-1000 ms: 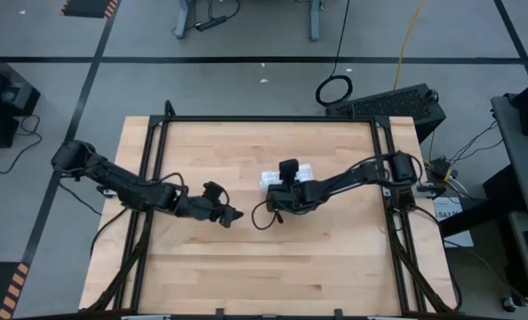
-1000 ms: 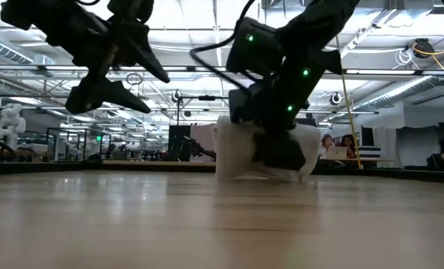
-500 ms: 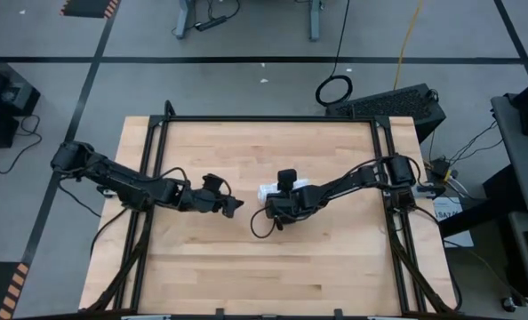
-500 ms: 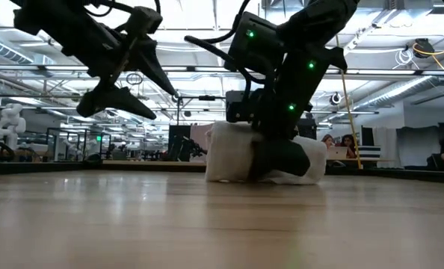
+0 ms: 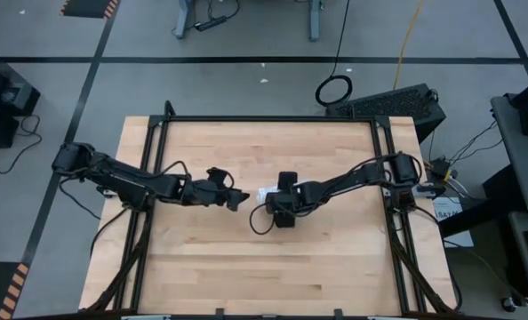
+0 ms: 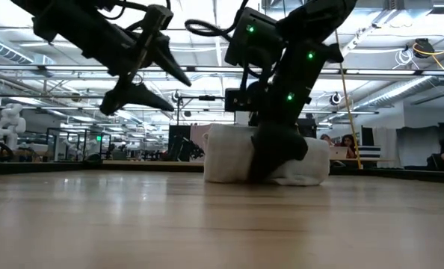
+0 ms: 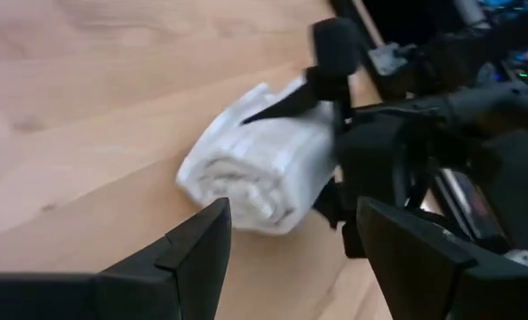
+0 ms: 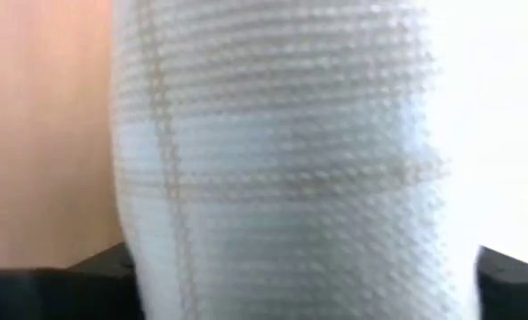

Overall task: Roll towel
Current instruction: Roll the towel

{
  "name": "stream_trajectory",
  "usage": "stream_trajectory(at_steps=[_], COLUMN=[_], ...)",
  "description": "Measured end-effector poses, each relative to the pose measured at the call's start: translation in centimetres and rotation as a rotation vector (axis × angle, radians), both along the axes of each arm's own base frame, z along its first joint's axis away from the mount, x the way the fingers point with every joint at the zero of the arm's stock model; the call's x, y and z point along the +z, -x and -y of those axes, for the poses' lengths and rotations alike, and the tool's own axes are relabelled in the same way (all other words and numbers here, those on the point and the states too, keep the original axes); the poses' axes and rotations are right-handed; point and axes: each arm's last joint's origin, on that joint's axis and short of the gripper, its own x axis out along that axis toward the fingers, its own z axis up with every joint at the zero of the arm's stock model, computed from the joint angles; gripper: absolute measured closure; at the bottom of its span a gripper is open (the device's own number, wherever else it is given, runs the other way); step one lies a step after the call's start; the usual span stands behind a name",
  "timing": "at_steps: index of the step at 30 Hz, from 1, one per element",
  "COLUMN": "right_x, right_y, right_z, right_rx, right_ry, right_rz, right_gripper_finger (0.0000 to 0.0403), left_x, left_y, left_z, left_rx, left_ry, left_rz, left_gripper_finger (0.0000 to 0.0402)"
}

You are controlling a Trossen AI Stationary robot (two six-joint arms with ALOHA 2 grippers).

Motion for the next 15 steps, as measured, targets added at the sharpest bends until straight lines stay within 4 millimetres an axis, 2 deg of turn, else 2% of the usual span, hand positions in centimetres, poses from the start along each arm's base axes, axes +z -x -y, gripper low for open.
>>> stream_trajectory(at_steps=[3,9,15], right_x=[0.4,0.7,0.5], right_y=[0.0,0.0,0.4], right_z=[0.2,0.7,0.8], right_rx=[0.017,-0.009,-0.017], right_ry=[-0.088,-0.248,-0.257], right_rz=[0.003,0.01,-0.018], right_gripper_finger=[0.0071,0.0016,0.0006], left_x=[-0.5,-3.3,-5.2], left_y=[-0.9,-3.4,-5.3], left_z=[0.0,-0.3,-0.2], left_rx=[-0.023,-0.069,-0.122], left_ry=[-0.007,0.023,-0.029], left_rz=[0.032,0.067,0.184], left_gripper_finger=[0.0155,0.0155,0.0171])
